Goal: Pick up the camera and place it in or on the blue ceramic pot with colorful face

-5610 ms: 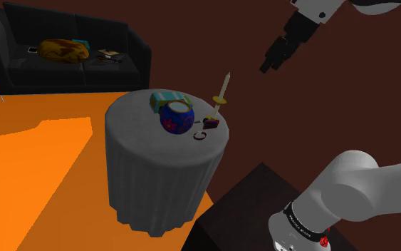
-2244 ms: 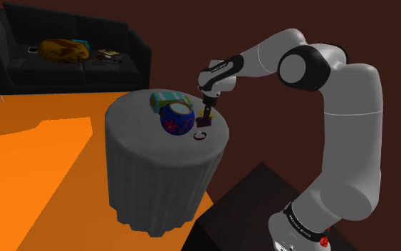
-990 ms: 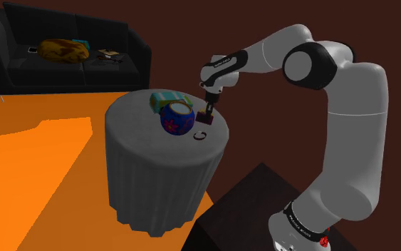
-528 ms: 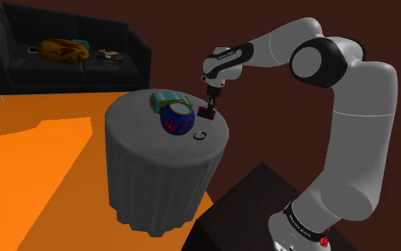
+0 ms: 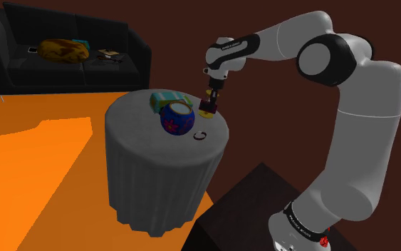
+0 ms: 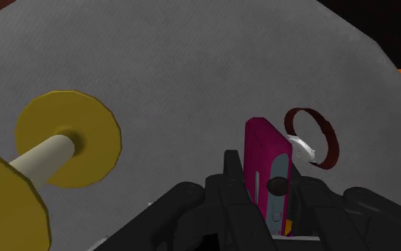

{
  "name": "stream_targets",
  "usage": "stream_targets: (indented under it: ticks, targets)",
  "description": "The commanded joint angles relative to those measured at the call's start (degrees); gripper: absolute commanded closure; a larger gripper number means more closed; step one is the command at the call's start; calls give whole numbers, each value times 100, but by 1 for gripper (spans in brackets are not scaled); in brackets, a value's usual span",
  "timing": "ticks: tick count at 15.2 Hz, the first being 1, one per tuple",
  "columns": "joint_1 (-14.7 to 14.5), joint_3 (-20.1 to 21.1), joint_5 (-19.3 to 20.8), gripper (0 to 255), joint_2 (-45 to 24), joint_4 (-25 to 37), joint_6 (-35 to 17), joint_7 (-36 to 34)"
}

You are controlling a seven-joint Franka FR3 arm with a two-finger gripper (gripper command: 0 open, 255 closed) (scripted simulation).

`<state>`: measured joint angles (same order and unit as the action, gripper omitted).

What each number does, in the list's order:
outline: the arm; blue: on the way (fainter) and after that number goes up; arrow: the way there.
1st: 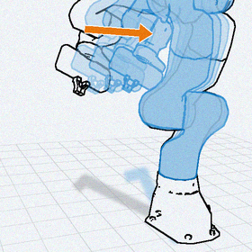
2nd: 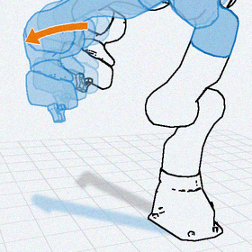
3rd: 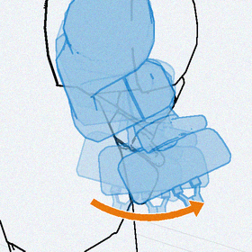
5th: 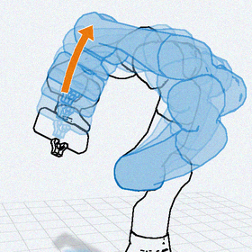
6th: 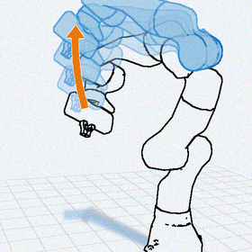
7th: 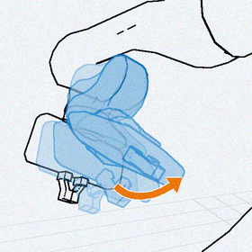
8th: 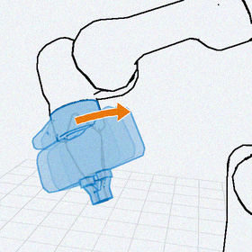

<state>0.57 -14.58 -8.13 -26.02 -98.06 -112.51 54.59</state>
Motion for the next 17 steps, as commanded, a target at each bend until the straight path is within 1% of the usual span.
stream_targets:
  ticks: [1, 17]
  targets:
    - [-8, -14, 27, 255, 91, 62, 145, -23]
    - [-22, -70, 159, 255, 500, 724, 1201, -123]
